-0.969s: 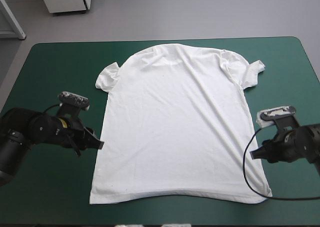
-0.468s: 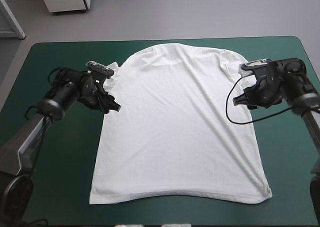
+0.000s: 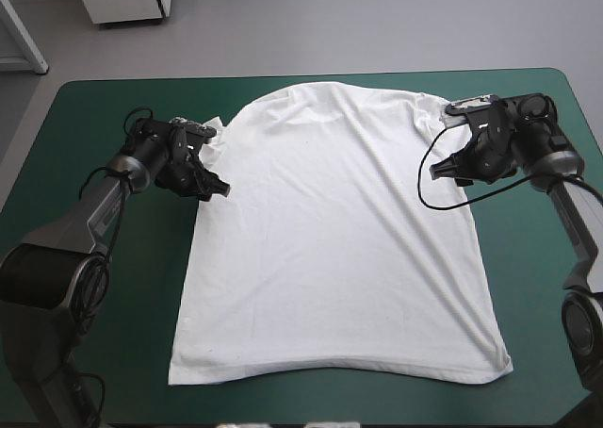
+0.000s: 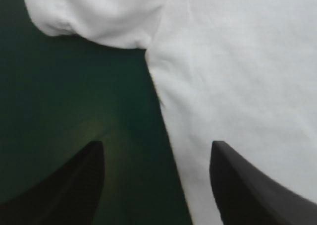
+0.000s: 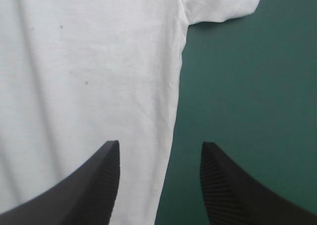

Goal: Fold the cloth

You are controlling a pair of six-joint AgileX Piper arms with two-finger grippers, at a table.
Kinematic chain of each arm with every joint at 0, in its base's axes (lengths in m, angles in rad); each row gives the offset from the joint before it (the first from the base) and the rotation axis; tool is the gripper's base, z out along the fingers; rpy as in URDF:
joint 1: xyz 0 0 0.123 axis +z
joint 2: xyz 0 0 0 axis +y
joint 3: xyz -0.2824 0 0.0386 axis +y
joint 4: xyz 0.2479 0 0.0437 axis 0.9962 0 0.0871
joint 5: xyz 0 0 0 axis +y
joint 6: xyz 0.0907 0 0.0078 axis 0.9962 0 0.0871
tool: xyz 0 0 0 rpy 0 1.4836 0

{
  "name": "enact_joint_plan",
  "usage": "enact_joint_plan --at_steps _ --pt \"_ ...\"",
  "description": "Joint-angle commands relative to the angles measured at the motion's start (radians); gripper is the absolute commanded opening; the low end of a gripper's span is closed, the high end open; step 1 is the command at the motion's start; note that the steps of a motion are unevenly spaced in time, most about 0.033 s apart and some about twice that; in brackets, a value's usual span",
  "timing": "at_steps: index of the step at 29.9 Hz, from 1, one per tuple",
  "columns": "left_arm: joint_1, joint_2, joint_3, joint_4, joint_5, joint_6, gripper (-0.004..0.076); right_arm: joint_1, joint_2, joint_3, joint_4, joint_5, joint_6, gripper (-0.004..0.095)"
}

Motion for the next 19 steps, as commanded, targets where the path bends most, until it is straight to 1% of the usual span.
enact_joint_plan --at_steps 1,9,11,13,18,19 --pt "0.000 -0.013 -0.039 -0.035 -0.023 -0.001 0.0456 -0.035 -0.018 -0.034 0.004 -0.036 -0.008 0.0486" --pt "0.000 0.048 -0.039 -0.083 -0.015 0.003 0.0454 -0.083 0.017 -0.037 0.032 -0.048 -0.041 0.0486" --pt "0.000 0.060 -0.039 -0.107 -0.013 0.003 0.0412 -0.085 0.033 -0.037 0.032 -0.050 -0.041 0.0486" --pt "0.000 0.072 -0.039 -0.123 -0.013 0.003 0.0312 -0.085 0.052 -0.037 0.032 -0.052 -0.047 0.0487" --pt "0.000 0.093 -0.039 -0.121 -0.005 0.003 -0.0003 -0.085 0.105 -0.037 0.033 -0.064 -0.049 0.0486" --pt "0.000 0.094 -0.039 -0.121 -0.006 0.003 -0.0006 -0.085 0.114 -0.037 0.033 -0.069 -0.049 0.0486"
